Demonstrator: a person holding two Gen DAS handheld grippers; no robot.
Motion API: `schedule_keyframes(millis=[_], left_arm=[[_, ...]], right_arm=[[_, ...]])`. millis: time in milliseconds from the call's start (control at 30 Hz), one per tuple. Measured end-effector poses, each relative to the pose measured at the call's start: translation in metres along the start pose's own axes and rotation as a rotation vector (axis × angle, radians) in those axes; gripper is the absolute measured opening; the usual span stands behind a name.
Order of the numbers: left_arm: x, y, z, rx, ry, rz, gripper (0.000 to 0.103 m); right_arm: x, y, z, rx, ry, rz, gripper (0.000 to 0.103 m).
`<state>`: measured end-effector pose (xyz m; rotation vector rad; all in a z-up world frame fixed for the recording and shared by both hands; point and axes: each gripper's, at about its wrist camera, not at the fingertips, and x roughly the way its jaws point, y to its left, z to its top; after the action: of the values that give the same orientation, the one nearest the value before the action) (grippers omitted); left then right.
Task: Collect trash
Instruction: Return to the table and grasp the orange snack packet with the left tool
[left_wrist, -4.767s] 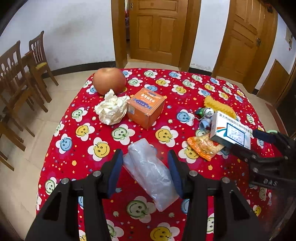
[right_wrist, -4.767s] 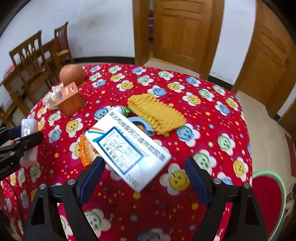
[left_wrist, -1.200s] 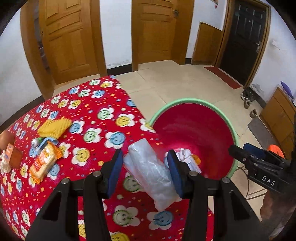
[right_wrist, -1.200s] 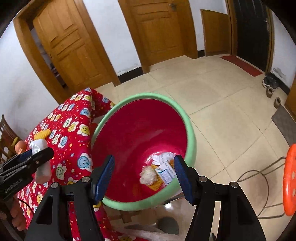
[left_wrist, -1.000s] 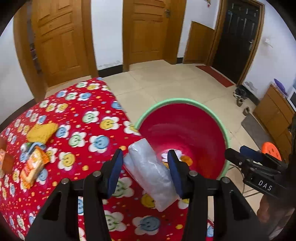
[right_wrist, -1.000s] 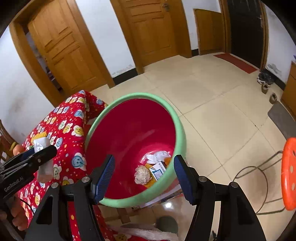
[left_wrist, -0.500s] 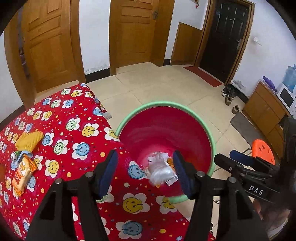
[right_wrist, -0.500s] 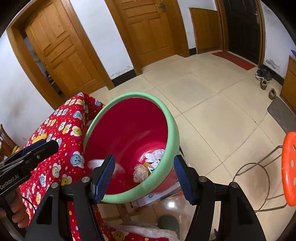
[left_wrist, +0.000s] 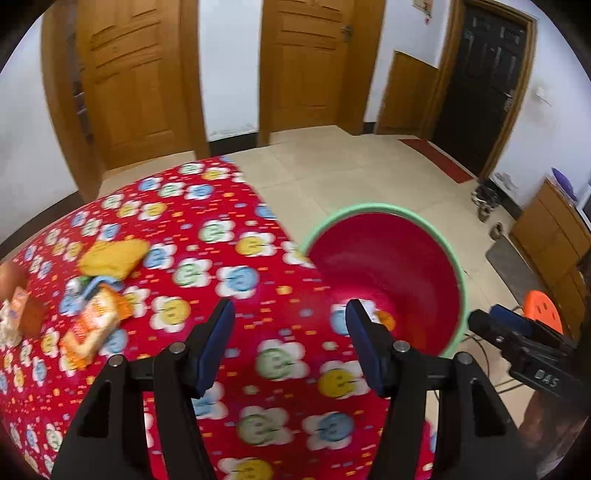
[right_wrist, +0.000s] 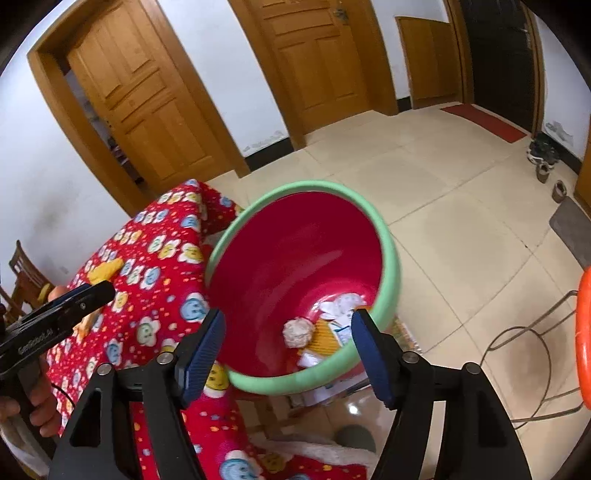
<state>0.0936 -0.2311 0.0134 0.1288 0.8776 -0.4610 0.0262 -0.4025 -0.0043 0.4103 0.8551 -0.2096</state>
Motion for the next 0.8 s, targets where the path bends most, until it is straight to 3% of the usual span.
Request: schedule_keyframes(millis=[500,800], left_arm=[[-0.002,0.119,-0.011,-0.138,0.032,0.177,0.063],[0.019,0.166,-0.016,-0.179,0.096,0.19,0.066]], right_arm=[[0.011,0.04,-0.006,-0.04,0.025,0.018,0.076],[0.016,0.05,-0.009,-0.048,0.027,0.01,0.078]])
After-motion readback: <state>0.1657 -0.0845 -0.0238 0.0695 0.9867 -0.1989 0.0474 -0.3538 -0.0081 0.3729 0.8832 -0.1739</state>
